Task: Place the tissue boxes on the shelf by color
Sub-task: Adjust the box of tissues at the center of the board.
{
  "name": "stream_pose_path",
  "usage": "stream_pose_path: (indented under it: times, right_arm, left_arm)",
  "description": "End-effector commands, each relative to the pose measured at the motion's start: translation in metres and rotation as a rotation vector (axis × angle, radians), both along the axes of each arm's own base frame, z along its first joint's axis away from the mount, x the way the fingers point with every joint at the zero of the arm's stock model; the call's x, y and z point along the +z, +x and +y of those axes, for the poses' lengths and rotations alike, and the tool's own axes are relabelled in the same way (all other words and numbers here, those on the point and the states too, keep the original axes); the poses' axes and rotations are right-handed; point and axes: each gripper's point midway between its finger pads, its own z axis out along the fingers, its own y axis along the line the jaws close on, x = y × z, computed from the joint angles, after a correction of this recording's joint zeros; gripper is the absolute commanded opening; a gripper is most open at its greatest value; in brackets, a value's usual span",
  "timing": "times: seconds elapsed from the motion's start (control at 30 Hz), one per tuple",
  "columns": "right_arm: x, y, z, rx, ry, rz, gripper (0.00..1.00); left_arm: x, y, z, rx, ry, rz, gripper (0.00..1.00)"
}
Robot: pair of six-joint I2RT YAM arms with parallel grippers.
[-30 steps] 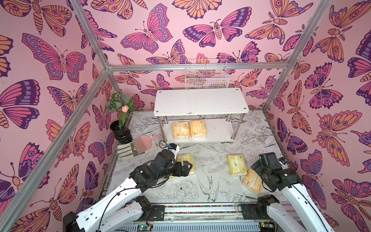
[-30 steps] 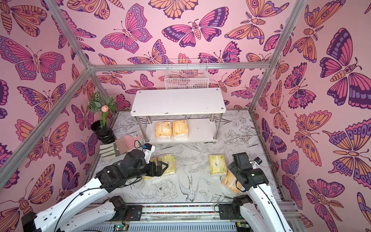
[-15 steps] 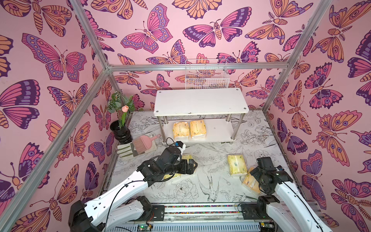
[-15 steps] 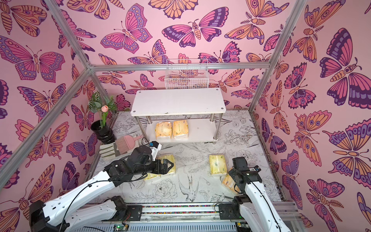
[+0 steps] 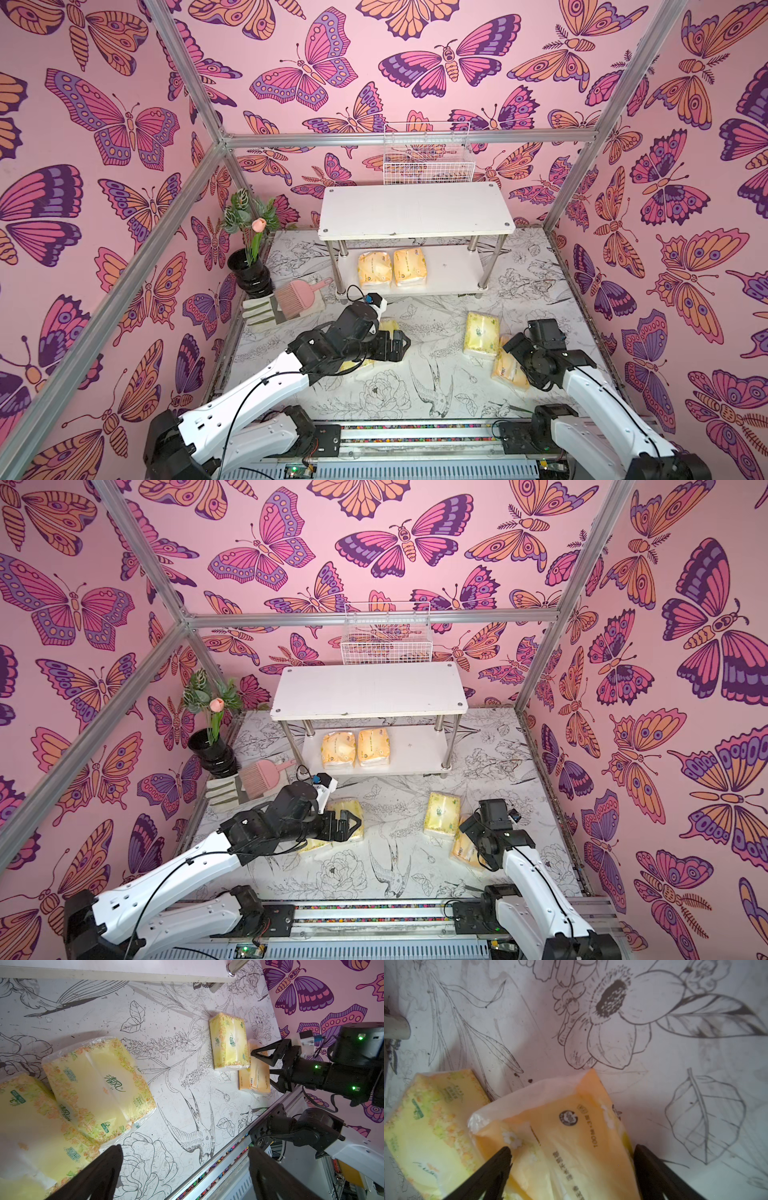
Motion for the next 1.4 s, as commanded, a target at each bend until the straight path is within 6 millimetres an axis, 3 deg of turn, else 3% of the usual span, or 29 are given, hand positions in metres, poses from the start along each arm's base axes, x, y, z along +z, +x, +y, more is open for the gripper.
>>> stream_pose_path:
  times: [0.0,0.47,1.03,1.37]
  right_arm:
    - [0.008,0.022,0.008,0.071,0.012,-0.055,0.95]
    - [-0.006,0.073,0.036,0.216,0.06,-0.058,0.91]
    - [-0.01,0.097,0.129,0.639,-0.072,-0.081,0.89]
    - [-0.011,0.092,0.192,0.877,-0.187,-0.088,0.88]
  left_arm:
    - [0.005,0.0,0.0,0.011,-0.012,-0.011,1.0]
    - [0.005,-0.006,0.004,0.015,-0.022,-0.018,1.0]
    - [0.008,-0.009,-0.001,-0.005,-0.022,-0.022,1.0]
    - [0.01,-0.009,-0.004,-0.01,-0.021,-0.026,1.0]
